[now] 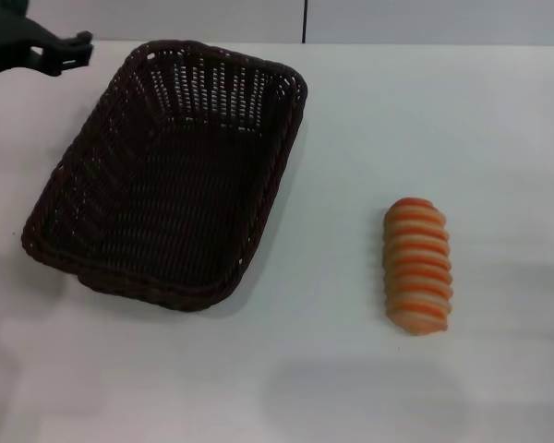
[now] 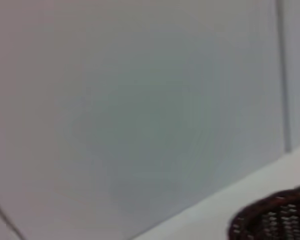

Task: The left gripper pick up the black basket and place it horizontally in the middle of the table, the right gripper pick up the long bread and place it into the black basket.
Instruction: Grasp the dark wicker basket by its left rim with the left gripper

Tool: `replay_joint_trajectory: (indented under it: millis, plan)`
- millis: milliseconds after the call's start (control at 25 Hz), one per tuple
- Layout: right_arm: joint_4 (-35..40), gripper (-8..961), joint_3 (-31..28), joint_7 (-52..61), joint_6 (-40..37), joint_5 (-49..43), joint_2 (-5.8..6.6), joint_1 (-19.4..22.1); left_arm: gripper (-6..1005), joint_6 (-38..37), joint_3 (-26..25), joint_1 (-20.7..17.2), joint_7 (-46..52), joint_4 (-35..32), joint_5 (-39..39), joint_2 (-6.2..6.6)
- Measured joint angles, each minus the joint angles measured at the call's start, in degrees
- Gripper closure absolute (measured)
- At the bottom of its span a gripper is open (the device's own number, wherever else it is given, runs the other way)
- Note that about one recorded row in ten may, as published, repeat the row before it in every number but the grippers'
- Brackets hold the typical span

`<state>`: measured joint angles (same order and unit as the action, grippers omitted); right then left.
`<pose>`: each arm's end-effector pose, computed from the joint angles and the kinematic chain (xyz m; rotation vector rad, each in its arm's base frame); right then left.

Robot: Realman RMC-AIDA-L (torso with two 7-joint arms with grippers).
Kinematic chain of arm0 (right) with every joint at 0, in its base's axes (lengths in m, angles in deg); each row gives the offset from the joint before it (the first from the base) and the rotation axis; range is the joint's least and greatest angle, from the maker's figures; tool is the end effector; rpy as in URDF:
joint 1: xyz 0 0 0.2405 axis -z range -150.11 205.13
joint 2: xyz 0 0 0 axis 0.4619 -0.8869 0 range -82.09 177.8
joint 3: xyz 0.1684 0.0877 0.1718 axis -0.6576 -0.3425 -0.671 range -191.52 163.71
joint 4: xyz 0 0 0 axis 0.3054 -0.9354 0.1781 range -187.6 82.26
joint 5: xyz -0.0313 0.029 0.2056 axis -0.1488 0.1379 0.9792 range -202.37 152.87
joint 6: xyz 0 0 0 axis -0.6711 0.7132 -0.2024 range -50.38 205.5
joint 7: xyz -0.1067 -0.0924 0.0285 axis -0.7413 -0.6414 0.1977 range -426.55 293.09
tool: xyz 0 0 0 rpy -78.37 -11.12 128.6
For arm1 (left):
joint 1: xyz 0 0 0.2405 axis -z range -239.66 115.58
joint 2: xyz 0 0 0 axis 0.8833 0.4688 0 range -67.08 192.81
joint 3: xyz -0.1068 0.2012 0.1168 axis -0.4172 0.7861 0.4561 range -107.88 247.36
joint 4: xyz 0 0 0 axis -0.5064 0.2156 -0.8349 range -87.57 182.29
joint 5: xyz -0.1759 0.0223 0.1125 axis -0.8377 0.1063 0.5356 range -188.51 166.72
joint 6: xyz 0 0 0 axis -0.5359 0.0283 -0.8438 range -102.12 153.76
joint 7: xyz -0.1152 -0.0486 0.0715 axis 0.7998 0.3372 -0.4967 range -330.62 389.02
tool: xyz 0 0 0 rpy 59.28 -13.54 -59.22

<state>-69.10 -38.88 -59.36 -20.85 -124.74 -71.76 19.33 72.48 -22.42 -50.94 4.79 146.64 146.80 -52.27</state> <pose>0.3424 0.2106 0.0186 -1.1757 0.4563 0.9232 -0.1947 0.3661 0.0874 -1.9717 -0.5483 -0.0035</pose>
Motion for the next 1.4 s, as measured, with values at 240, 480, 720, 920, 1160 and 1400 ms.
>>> replay_joint_trajectory:
  millis: [240,480,720,920,1160,1400]
  plan:
    - [0.3,137,0.3,0.0,0.7,0.0,-0.04,0.0,262,12.8,-5.7,4.5,-8.3,0.7,-3.7,-2.82]
    - [0.2,137,0.8,-0.1,0.9,0.1,-0.08,0.0,270,23.1,-9.6,11.1,-7.1,-5.6,-3.1,-3.01]
    - [0.1,137,0.8,-0.1,0.8,0.0,-0.12,0.1,278,24.5,-9.6,14.9,-5.0,-11.4,1.5,-3.08]
    - [0.0,137,0.9,-0.2,0.9,0.0,-0.12,0.2,285,24.0,-9.6,16.6,-3.6,-14.5,3.9,-3.09]
    - [0.0,137,1.0,-0.2,0.9,-0.1,-0.08,0.2,293,24.2,-9.6,17.9,-2.9,-17.4,4.3,-3.01]
    - [0.2,137,1.2,-0.2,0.9,-0.1,0.01,0.1,301,25.8,-9.4,20.0,-1.1,-21.4,7.0,-3.01]
